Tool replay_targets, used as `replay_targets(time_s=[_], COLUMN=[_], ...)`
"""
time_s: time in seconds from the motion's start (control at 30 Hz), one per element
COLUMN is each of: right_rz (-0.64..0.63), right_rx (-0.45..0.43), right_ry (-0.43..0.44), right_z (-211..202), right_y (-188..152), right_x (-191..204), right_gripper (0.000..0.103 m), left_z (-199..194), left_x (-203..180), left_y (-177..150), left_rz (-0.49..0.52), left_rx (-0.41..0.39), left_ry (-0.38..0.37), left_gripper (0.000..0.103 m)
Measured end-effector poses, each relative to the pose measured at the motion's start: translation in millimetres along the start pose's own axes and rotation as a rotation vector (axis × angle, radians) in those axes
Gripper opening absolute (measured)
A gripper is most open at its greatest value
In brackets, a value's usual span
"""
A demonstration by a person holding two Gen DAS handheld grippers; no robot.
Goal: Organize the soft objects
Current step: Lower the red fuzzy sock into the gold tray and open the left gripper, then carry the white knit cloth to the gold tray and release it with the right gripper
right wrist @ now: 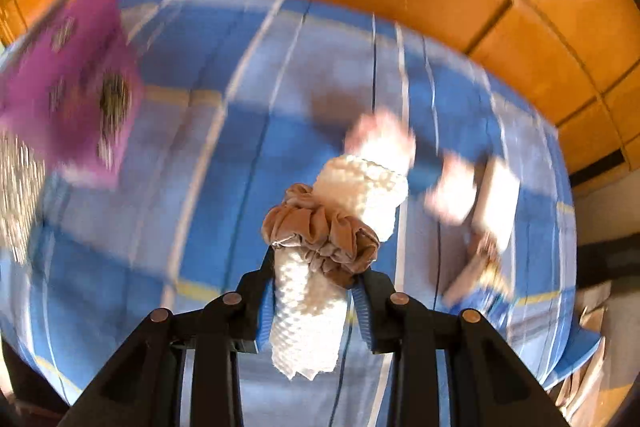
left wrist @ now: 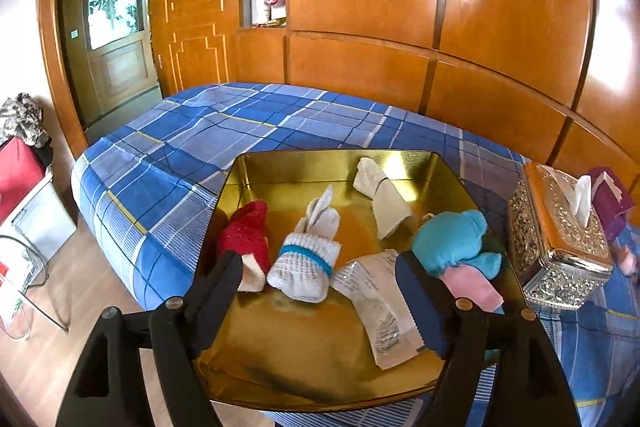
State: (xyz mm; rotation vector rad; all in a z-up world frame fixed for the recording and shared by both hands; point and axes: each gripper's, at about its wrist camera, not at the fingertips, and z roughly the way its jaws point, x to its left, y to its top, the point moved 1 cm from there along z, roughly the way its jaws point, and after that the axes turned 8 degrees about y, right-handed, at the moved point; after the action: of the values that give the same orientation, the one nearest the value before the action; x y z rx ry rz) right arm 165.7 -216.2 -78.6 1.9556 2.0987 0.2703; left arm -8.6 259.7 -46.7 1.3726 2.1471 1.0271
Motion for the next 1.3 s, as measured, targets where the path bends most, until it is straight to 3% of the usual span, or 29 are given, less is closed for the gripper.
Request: replay_targets(time_s=[0.27,0.43,0.57,0.7,0.87,1.07,1.3], right_rz=[0.074,-0.027,-0.171,-0.344,-0.58,-0.75,-0.755], right_rx=[-0.142,-0.27,-0.347,-0.41,-0.389,-0.282,-0.113], right_ry=[0.026,0.084,0.172,0.342,0.504,0.634,0.721], right_z=[-30,-67,-90,-117,-132,-120,-81], right_y=[114,168,185,170,115,47,-6], right_x=[6,70,138,213,293,341,369], right_gripper=[0.033,0.033,0.033,0.033,0.033,0.033,0.033], left_z=[-7,-8,-7,-5,-5,-4,-1], left_x=[-11,-16,-19,-20,-17,-5,31], left_y=[-1,-3,-4,-6,-5,-1,12], left_rz=[0.036,0.061,0.063,0.068,0.061,0.032,-0.05], left_rx=[-0.012,-0.014,-0.006,-0.002,-0.005,-0.02,-0.037], left_ry=[-0.028,-0.037,-0.042,-0.043,-0.03,-0.005,0.076], left_gripper=[0.079,0.08,0.08,0.081,0.081,0.081,0.081])
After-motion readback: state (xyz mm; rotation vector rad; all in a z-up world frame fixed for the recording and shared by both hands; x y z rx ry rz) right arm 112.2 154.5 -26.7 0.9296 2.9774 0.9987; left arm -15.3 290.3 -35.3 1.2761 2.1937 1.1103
